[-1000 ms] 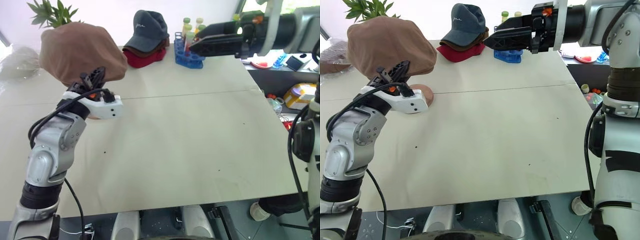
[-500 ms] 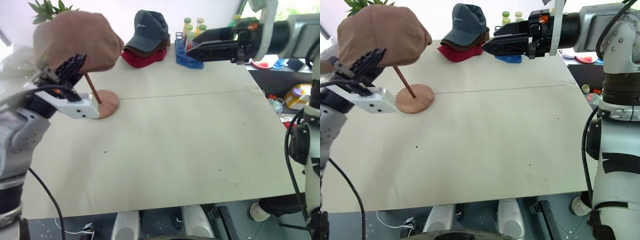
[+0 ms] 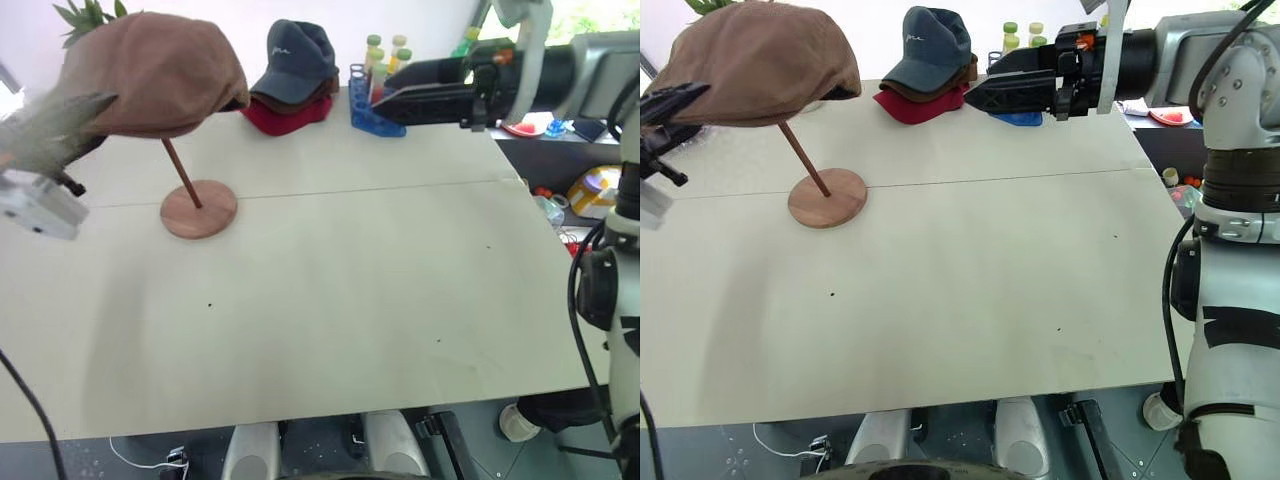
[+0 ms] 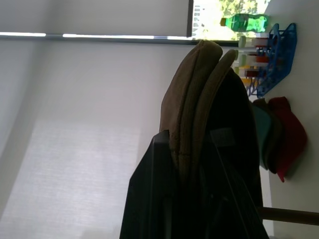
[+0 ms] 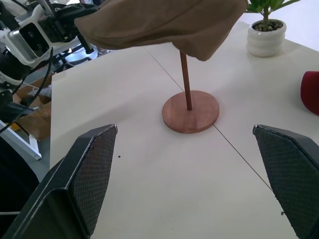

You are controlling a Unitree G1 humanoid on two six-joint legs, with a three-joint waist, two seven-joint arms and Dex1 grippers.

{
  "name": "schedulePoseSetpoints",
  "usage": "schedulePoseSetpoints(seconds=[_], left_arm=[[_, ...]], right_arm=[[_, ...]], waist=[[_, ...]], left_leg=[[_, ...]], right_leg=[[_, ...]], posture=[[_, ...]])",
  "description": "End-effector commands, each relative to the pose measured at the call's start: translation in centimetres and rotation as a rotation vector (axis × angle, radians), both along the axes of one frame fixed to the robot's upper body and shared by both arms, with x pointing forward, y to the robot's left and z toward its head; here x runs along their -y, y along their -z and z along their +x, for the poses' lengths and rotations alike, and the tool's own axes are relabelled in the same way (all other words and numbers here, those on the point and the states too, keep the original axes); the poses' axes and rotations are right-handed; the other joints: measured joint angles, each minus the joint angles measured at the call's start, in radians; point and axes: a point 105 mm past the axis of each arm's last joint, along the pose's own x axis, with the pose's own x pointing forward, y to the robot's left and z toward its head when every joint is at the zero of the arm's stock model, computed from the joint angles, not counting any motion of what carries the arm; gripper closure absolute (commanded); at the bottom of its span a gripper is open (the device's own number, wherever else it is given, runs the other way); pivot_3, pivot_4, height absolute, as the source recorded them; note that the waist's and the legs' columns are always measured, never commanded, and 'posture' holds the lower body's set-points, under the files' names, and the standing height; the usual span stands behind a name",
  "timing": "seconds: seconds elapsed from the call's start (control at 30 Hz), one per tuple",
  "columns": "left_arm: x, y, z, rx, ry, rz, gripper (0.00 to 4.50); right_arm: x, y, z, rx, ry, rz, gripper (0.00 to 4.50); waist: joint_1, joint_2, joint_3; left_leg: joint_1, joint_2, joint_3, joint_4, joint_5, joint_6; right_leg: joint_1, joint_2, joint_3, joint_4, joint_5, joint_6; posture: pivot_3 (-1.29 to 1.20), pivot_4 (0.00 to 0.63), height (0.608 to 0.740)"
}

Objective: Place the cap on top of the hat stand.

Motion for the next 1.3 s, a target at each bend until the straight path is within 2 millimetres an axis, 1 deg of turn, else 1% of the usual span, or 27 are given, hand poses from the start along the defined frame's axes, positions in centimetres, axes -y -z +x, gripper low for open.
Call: schedulePoseSetpoints(seconds=[0.03, 0.13, 0.4, 0.47, 0.53, 0.7, 0.73, 0.83, 1.0, 1.1, 1.13, 1.17, 1.2, 1.27, 1.3], left_arm=[[-1.2, -1.1, -0.5, 0.036, 0.000, 0.031, 4.45], [-1.9, -0.8, 0.0, 0.030, -0.012, 0.058, 4.45], [-1.6, 0.5, 1.5, 0.014, 0.026, 0.080, 4.45], [-1.7, 0.9, 1.6, 0.007, 0.030, 0.072, 3.58], [-1.8, 1.4, 1.5, 0.000, 0.034, 0.075, 2.89], [-2.4, 1.9, 1.1, -0.002, 0.011, 0.070, 0.26], [-2.6, 2.1, 0.9, -0.003, 0.007, 0.070, 0.12], [-2.8, 2.8, 0.0, -0.015, -0.002, 0.075, 0.12], [-2.9, 3.5, -2.5, -0.042, -0.036, 0.045, 0.12], [-3.1, 3.9, -3.7, -0.117, -0.097, 0.006, 0.12], [-3.2, 4.3, -4.1, -0.188, -0.137, -0.026, 0.12], [-3.1, 4.3, -4.6, -0.232, -0.159, -0.049, 0.12], [-3.4, 4.2, -5.1, -0.302, -0.206, -0.102, 0.12], [-4.2, 4.0, -5.7, -0.414, -0.298, -0.184, 0.12], [-5.2, 3.8, -5.8, -0.496, -0.365, -0.275, 0.12]], right_arm=[[0.3, -1.1, -0.7, 0.039, -0.001, 0.006, 0.00], [0.5, -1.2, -0.9, 0.038, 0.002, 0.002, 0.00], [0.0, -1.8, -2.0, 0.061, -0.048, -0.008, 0.00], [-0.2, -1.8, -2.2, 0.066, -0.053, -0.012, 0.00], [-0.2, -1.9, -2.2, 0.069, -0.054, -0.013, 0.00], [-0.1, -2.0, -1.9, 0.075, -0.040, -0.012, 0.00], [-0.2, -2.0, -1.8, 0.075, -0.039, -0.011, 0.00], [-0.3, -2.0, -1.4, 0.077, -0.040, -0.005, 0.00], [-0.4, -1.8, -0.9, 0.077, -0.058, 0.000, 0.00], [-0.5, -1.6, -0.6, 0.078, -0.063, 0.001, 0.00], [-0.4, -1.6, -0.4, 0.078, -0.066, 0.000, 0.00], [-0.4, -1.5, -0.2, 0.078, -0.068, 0.000, 0.00], [-0.4, -1.4, 0.0, 0.078, -0.069, 0.000, 0.00], [-0.3, -1.4, 0.2, 0.078, -0.071, -0.002, 0.00], [-0.2, -1.3, 0.4, 0.078, -0.073, -0.003, 0.00]], waist=[[0.000, 0.000, 0.000], [0.000, 0.000, 0.000], [0.001, 0.000, 0.000], [0.000, 0.000, 0.000], [-0.002, 0.000, 0.000], [-0.002, 0.000, 0.000], [-0.002, 0.000, 0.000], [-0.005, 0.000, 0.000], [-0.007, 0.000, 0.000], [-0.008, 0.000, 0.000], [-0.007, 0.000, 0.000], [-0.009, -0.001, 0.000], [-0.010, 0.000, 0.000], [-0.009, 0.000, 0.000], [-0.007, 0.000, 0.000]], left_leg=[[0.000, 0.000, 0.000, 0.000, 0.000, 0.000], [0.000, 0.000, 0.000, 0.000, 0.000, 0.000], [0.000, 0.000, 0.001, 0.000, 0.000, 0.000], [0.000, 0.000, 0.001, 0.000, 0.000, 0.000], [0.000, 0.000, 0.001, 0.000, 0.000, 0.000], [0.000, 0.000, 0.001, 0.000, 0.000, 0.000], [0.000, 0.000, 0.001, 0.000, 0.000, 0.000], [0.000, 0.000, 0.001, 0.000, 0.000, 0.000], [0.000, 0.002, 0.003, -0.001, 0.000, 0.000], [0.000, 0.002, 0.004, -0.002, 0.000, 0.000], [0.000, 0.003, 0.004, -0.003, 0.000, 0.000], [0.000, 0.003, 0.004, -0.003, 0.000, 0.000], [0.000, 0.003, 0.005, -0.004, 0.000, 0.000], [0.000, 0.003, 0.007, -0.005, 0.000, 0.000], [0.000, 0.003, 0.007, -0.005, 0.000, 0.000]], right_leg=[[0.000, 0.000, 0.000, 0.000, 0.000, 0.000], [0.000, 0.001, 0.000, 0.000, 0.001, 0.001], [0.000, 0.001, 0.000, 0.000, 0.001, 0.002], [0.000, 0.001, 0.000, 0.000, 0.001, 0.002], [0.000, 0.001, 0.000, 0.000, 0.001, 0.002], [0.000, 0.001, 0.000, 0.001, 0.001, 0.002], [0.000, 0.001, 0.001, 0.001, 0.001, 0.002], [-0.001, 0.000, 0.001, 0.001, 0.001, 0.002], [-0.002, -0.001, 0.002, 0.000, 0.001, 0.001], [-0.003, -0.001, 0.003, 0.000, 0.000, -0.001], [-0.003, -0.002, 0.003, 0.000, 0.000, -0.002], [-0.003, -0.002, 0.004, 0.000, -0.001, -0.002], [-0.004, -0.002, 0.004, -0.002, 0.000, -0.002], [-0.005, -0.004, 0.004, -0.002, -0.001, -0.002], [-0.005, -0.004, 0.004, -0.002, -0.001, -0.002]], posture=[[0.00, 0.150, 0.728], [0.00, 0.150, 0.728], [0.00, 0.150, 0.728], [0.00, 0.150, 0.728], [0.00, 0.150, 0.728], [0.00, 0.150, 0.728], [0.00, 0.150, 0.728], [0.00, 0.150, 0.728], [0.00, 0.150, 0.728], [0.00, 0.150, 0.728], [0.00, 0.150, 0.728], [0.00, 0.150, 0.728], [0.00, 0.150, 0.728], [0.00, 0.150, 0.728], [0.00, 0.150, 0.728]])
